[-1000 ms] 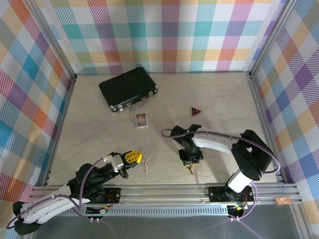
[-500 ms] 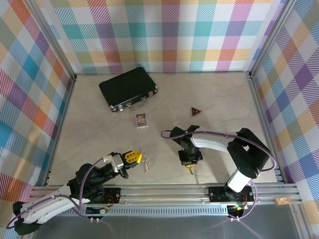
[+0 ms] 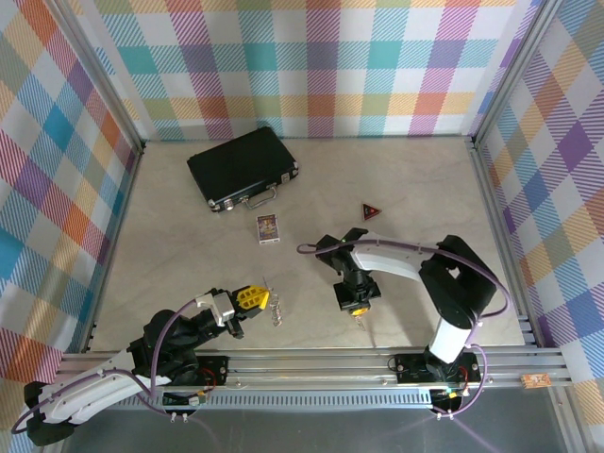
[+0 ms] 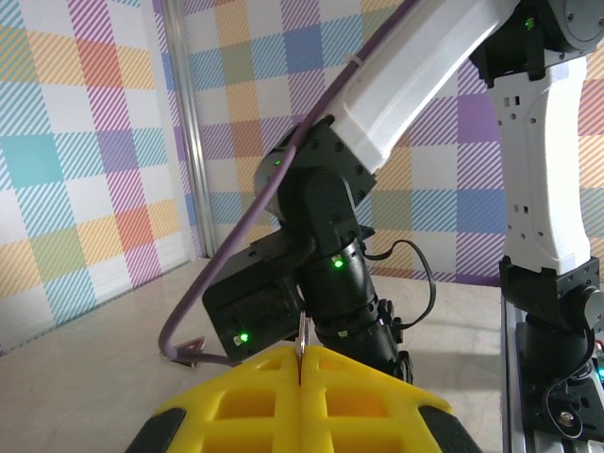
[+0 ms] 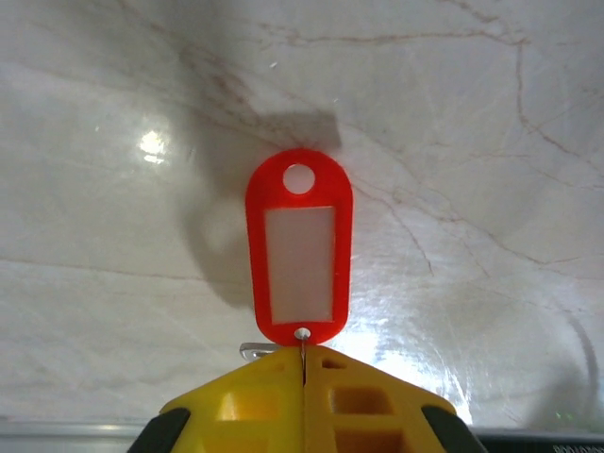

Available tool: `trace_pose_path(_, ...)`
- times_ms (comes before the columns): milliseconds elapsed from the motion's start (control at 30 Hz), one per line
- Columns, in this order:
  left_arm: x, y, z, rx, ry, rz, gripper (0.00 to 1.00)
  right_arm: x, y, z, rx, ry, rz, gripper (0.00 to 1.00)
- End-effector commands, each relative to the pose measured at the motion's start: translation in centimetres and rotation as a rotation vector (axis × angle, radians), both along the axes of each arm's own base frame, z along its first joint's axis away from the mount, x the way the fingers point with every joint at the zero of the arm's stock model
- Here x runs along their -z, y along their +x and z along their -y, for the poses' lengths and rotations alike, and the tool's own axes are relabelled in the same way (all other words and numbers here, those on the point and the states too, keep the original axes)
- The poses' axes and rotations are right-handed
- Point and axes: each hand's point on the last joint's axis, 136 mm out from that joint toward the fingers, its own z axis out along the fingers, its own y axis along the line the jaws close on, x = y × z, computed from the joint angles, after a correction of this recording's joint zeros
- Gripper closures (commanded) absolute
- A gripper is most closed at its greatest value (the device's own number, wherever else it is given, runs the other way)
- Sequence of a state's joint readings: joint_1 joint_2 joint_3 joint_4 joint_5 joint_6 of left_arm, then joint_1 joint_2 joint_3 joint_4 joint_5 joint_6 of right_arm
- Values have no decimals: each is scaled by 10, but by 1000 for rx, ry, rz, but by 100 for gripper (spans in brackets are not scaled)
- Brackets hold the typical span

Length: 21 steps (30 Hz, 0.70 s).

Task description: Put the keys on the keyring

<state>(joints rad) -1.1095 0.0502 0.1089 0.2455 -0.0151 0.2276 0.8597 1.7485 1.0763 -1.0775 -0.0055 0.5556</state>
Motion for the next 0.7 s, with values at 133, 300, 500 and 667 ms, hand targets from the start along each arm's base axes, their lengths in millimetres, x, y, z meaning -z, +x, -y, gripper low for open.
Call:
trace_pose_path(133,-32,-11,-10,31,-88,46,100,-9,-36,10,-80,-69,-290,100)
trace_pose_path(300,-32,-11,-11,29,-85,45,100,-2,-31,8,-95,-67,-341,100)
trace_pose_path(500,-31,-11,-10,31,-87,48,100,4,-15,7,-101,-44,-314,100)
trace_pose_path(667,-31,-11,-10,33,-86,47,100,6,-5,3,-116,-22,-264,95)
